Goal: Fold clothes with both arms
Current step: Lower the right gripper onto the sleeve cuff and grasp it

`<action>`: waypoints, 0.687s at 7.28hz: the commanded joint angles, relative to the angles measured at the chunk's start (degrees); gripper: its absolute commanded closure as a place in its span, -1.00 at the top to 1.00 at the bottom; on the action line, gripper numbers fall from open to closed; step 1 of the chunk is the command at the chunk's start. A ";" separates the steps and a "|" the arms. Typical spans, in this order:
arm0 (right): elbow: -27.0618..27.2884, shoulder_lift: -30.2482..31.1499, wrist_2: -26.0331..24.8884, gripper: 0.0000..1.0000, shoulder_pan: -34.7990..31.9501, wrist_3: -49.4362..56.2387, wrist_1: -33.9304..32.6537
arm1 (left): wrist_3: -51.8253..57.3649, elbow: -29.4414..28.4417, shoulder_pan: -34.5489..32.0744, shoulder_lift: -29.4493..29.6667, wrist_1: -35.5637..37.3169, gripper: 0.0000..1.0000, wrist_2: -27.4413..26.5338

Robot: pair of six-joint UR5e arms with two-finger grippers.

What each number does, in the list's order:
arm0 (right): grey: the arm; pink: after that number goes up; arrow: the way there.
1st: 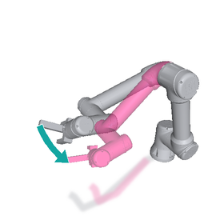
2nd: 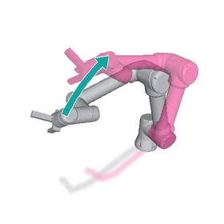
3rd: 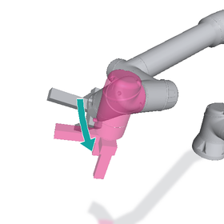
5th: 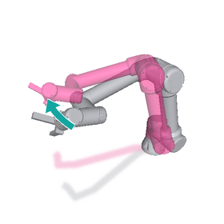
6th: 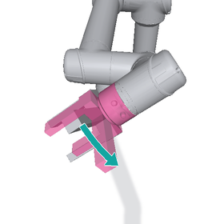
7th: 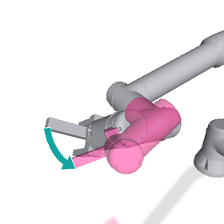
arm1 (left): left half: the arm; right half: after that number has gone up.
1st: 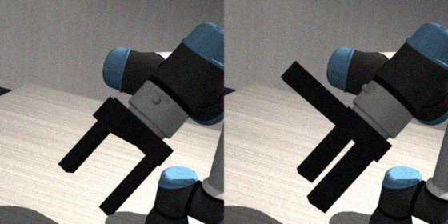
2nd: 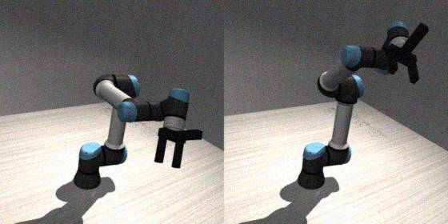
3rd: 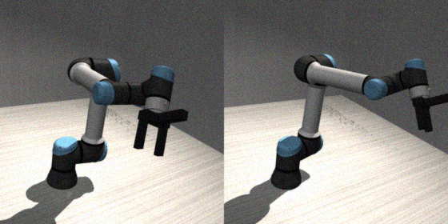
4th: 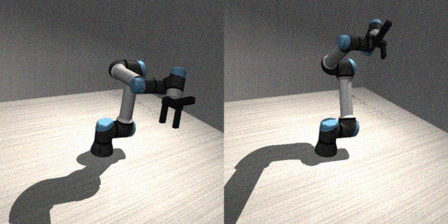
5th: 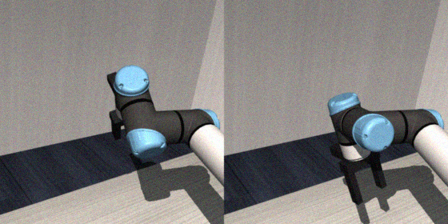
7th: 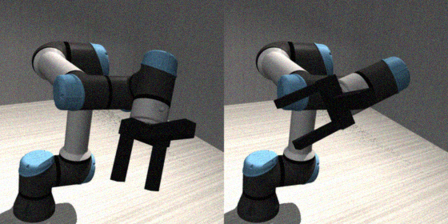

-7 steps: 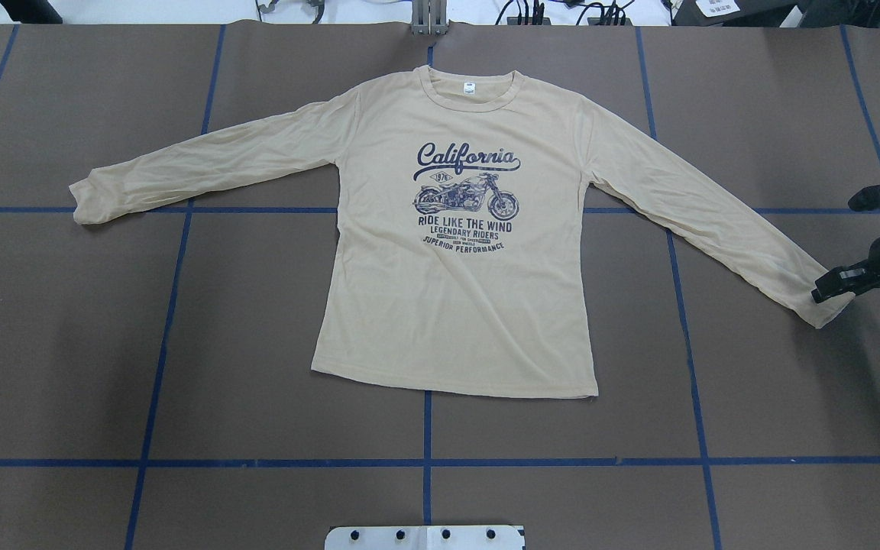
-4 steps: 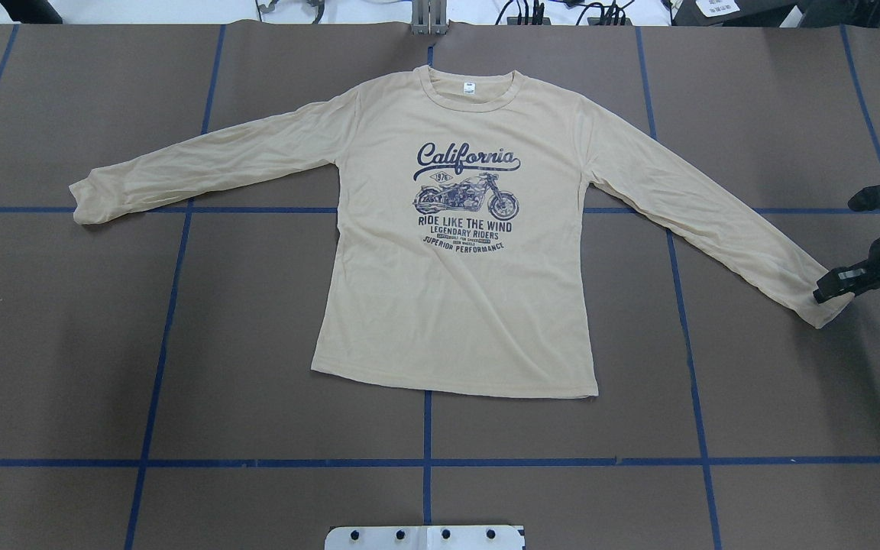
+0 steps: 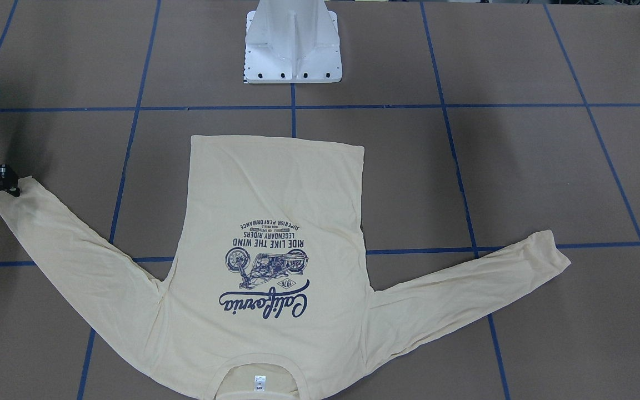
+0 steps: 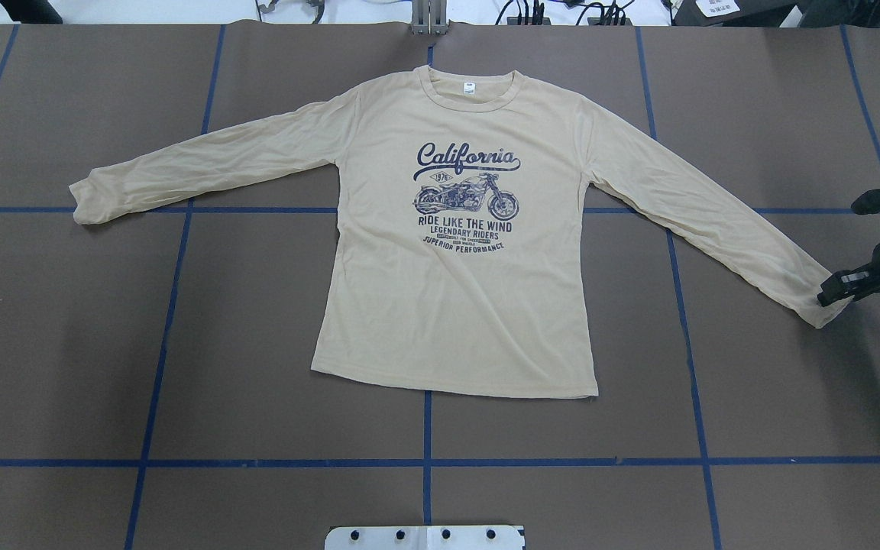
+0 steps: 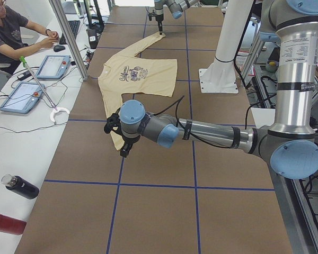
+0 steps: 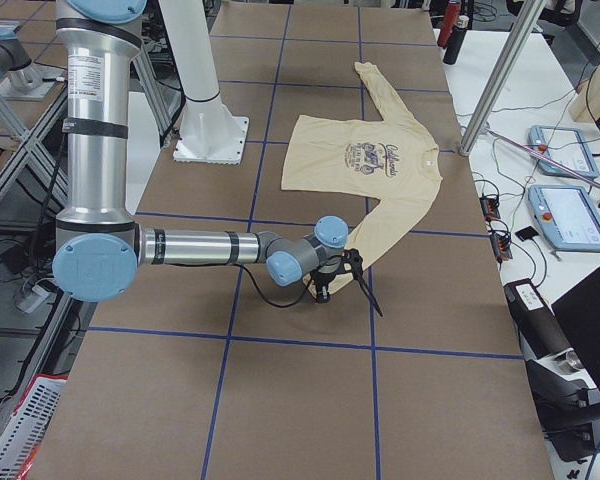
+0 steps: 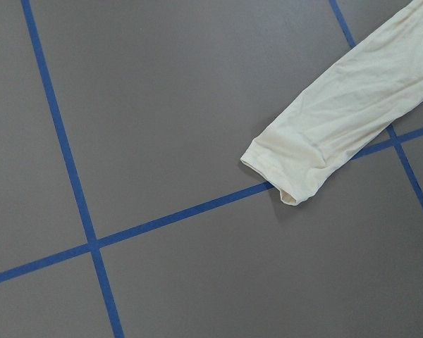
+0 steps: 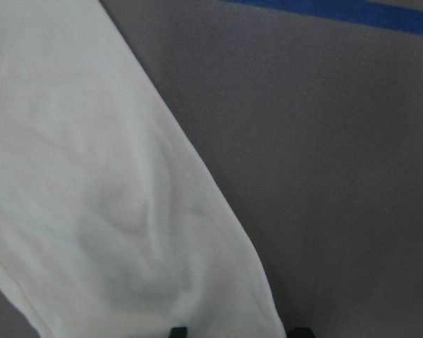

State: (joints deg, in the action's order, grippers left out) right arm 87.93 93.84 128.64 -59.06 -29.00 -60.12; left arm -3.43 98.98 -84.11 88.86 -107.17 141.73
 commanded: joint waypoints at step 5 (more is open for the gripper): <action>0.31 -0.59 1.86 -1.00 -1.13 -0.09 0.44 | 0.00 0.42 0.00 -0.09 0.30 1.00 0.04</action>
State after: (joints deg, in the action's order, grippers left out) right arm 87.56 93.30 129.20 -59.34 -29.06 -59.89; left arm -3.43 99.47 -84.12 88.77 -106.91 141.77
